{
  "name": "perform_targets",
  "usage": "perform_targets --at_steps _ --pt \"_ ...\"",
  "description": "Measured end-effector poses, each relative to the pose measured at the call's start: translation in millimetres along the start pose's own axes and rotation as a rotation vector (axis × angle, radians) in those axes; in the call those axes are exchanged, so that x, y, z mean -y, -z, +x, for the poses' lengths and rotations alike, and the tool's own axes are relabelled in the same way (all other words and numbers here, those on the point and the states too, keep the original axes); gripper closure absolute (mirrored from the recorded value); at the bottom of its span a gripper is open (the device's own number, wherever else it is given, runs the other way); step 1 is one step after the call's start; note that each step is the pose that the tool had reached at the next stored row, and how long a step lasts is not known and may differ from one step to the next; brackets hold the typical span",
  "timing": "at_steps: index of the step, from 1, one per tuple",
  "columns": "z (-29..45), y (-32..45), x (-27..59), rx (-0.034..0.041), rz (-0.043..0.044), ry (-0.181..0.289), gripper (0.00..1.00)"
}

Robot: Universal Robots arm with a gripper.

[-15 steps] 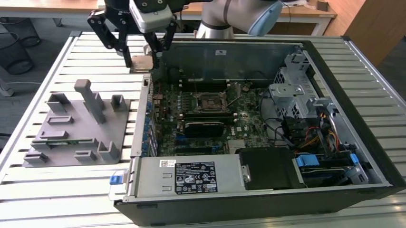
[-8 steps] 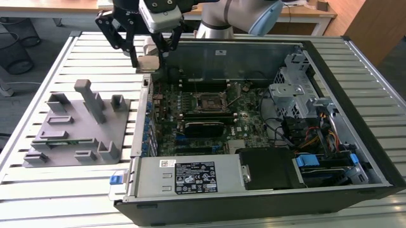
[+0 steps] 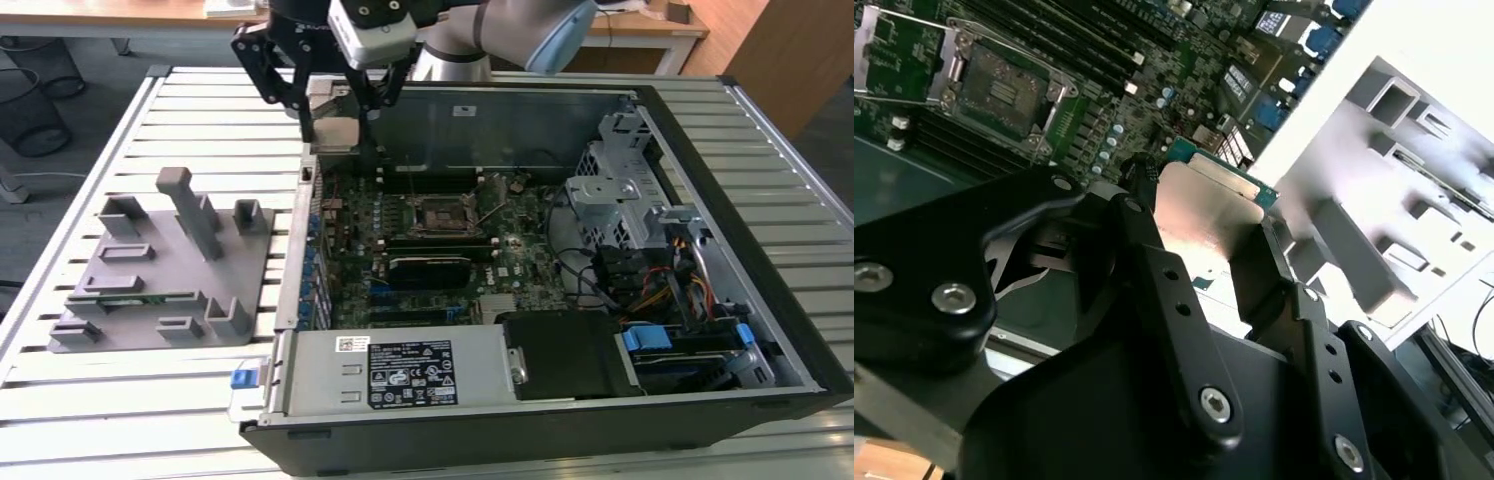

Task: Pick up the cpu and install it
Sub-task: 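Pick up the cpu and move it towards the insertion slot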

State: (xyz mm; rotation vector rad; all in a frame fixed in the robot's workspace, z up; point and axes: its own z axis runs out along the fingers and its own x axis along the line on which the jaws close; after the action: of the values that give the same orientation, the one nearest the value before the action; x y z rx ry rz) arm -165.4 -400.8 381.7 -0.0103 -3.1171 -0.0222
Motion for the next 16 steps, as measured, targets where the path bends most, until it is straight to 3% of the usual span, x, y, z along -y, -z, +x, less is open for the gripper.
perform_targets --at_steps 16 --pt "-30.9 0.1 -3.0 0.0000 0.0000 0.000 0.46"
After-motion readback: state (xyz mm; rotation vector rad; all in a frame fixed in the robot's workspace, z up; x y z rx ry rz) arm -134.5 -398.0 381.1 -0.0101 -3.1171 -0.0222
